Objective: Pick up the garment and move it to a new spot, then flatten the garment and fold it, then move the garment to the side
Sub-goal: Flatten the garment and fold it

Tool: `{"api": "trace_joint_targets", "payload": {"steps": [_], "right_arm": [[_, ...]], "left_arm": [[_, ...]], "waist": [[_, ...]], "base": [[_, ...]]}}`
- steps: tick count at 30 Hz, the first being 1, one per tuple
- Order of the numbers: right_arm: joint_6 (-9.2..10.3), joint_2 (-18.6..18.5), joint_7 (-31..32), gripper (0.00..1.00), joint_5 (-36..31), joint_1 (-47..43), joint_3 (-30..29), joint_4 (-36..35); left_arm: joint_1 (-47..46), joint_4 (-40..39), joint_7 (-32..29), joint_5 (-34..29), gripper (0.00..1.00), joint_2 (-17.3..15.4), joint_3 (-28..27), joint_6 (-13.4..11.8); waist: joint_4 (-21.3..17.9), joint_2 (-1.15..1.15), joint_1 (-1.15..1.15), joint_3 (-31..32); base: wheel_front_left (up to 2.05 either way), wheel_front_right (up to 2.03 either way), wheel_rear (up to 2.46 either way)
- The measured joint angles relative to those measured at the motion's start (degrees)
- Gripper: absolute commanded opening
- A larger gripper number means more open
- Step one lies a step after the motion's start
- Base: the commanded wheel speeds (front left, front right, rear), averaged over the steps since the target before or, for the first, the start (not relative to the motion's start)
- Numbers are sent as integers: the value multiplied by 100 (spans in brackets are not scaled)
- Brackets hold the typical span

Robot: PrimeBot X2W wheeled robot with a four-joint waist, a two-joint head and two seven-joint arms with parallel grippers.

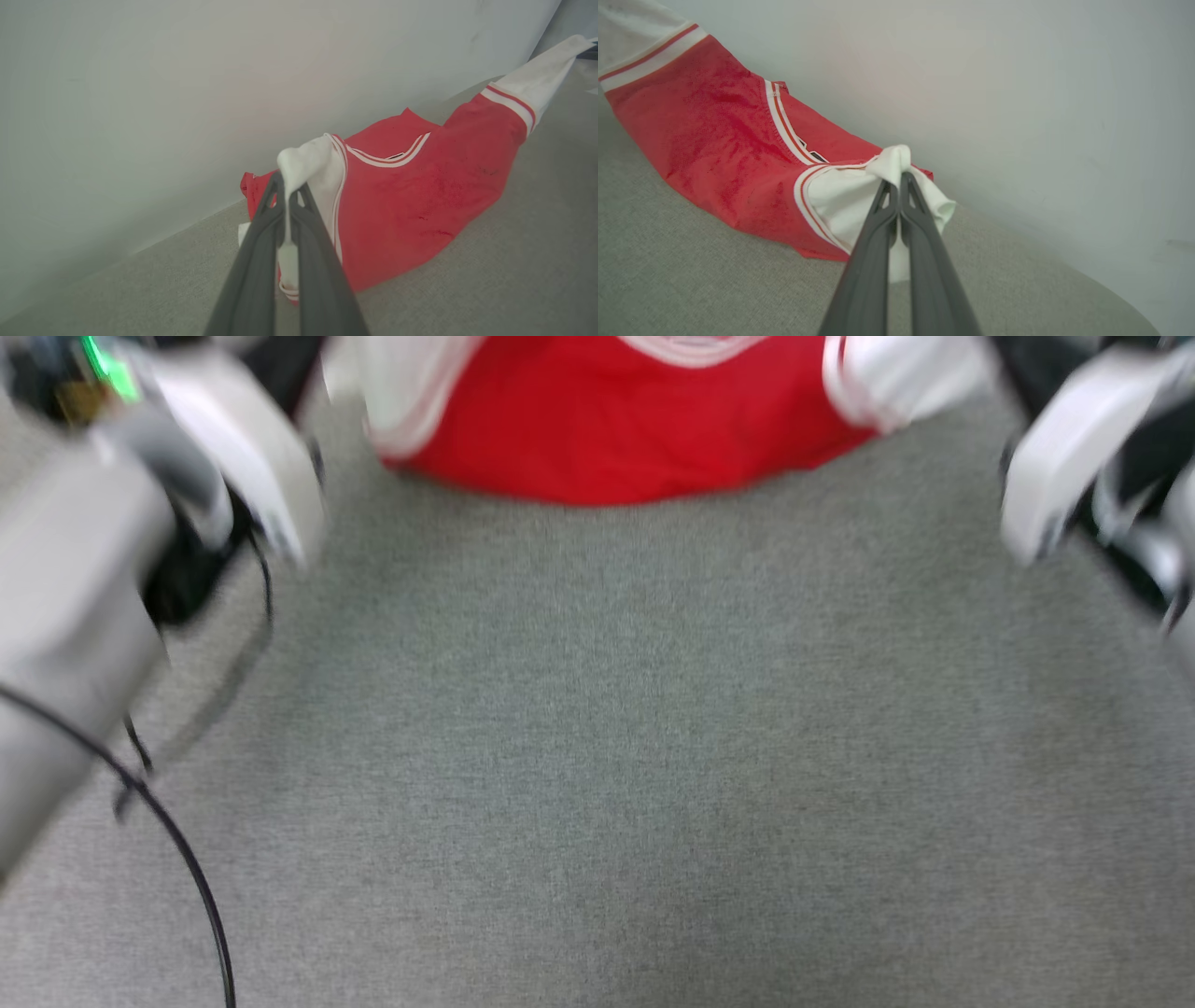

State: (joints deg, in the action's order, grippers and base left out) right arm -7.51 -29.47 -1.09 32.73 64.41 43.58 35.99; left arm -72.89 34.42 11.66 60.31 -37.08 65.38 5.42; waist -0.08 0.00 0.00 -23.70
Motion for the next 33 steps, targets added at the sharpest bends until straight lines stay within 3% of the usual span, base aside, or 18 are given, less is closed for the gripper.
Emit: {"api": "trace_joint_targets", "payload": {"steps": [7, 14, 23, 33], "right_arm": [[0, -311, -280, 0, 403, -1304, 405, -140], [0, -632, -450, 0, 670, -2622, 434, -453], [0, -1006, -517, 0, 605, -4239, -59, -1025], [-1, -1255, -227, 0, 202, -6211, -1049, -2028]], "left_arm": [[1552, -549, 152, 392, 0, -350, 172, -268], [2998, -1118, 266, 778, 0, -834, 265, -630], [4315, -1662, 316, 1199, 0, -1319, 221, -1051], [5332, -2336, 325, 1405, 0, -1639, 124, -1459]], "waist": [[-34, 0, 0, 566], [-93, 0, -1, 1123], [-106, 0, -1, 1700], [-40, 0, -1, 1990]], "base": [[0, 0, 0], [0, 0, 0], [0, 0, 0], [0, 0, 0]]}}
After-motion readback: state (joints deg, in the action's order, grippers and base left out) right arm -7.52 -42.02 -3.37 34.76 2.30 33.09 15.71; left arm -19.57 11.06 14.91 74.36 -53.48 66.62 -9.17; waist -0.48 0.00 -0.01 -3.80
